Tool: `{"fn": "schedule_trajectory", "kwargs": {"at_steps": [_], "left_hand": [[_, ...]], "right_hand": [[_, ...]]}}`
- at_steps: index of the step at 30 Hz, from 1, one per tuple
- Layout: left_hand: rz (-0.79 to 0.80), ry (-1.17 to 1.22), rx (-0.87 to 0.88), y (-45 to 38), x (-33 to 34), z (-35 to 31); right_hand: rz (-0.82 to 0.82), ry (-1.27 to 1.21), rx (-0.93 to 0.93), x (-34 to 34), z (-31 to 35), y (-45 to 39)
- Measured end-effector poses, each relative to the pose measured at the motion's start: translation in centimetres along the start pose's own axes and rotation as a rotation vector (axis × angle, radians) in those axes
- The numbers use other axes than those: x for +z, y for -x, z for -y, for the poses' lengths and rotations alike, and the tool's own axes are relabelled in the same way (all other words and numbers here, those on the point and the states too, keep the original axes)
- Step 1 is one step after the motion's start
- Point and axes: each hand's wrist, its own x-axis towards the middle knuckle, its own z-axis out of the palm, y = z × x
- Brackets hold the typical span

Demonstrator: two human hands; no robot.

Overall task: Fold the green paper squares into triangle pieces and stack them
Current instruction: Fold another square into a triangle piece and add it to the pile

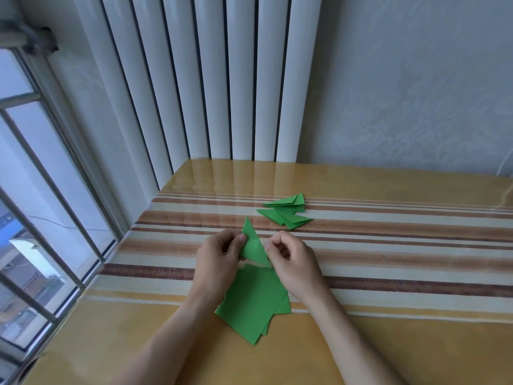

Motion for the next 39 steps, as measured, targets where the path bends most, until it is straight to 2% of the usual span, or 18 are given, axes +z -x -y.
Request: {"fn": "schedule_trajectory", "kwargs": {"at_steps": [3,7,9,15,19,21,26,31,39], "left_hand": [[0.082,-0.104,0.075,0.1,0.2,0.1],[0.169,-0.232,0.194,0.1,0.1,-0.1],[0.192,-0.243,0.216,0.1,0.2,-0.2],[0.172,-0.096,0.164,0.0,0.2,-0.3],[0.081,-0.018,0.095,-0.1,0.1,-0.3],[0.098,-0.038,0.096,-0.1,0.1,-0.4],[0.112,-0.149,0.149,0.0,0.3,-0.4],[0.102,-0.203,0.153,-0.2,0.1,-0.2],[-0.016,-0.183,0.082,-0.4,0.0,0.1]], "right_hand": [[-0.025,-0.03,-0.01,0.1,0.0,-0.1],[-0.055,-0.206,0.001,-0.1,0.5,-0.2],[-0.073,-0.199,-0.027,-0.2,0.5,-0.2],[-0.136,-0.287,0.06,-0.4,0.5,-0.4],[-0.105,-0.376,0.124,-0.6,0.4,-0.6],[-0.075,-0.397,0.131,-0.4,0.5,-0.5],[-0.01,-0.292,0.101,-0.2,0.4,-0.3],[-0.029,-0.005,-0.072,-0.2,0.1,-0.3],[-0.093,0.019,-0.1,0.9,-0.5,-0.3]]}}
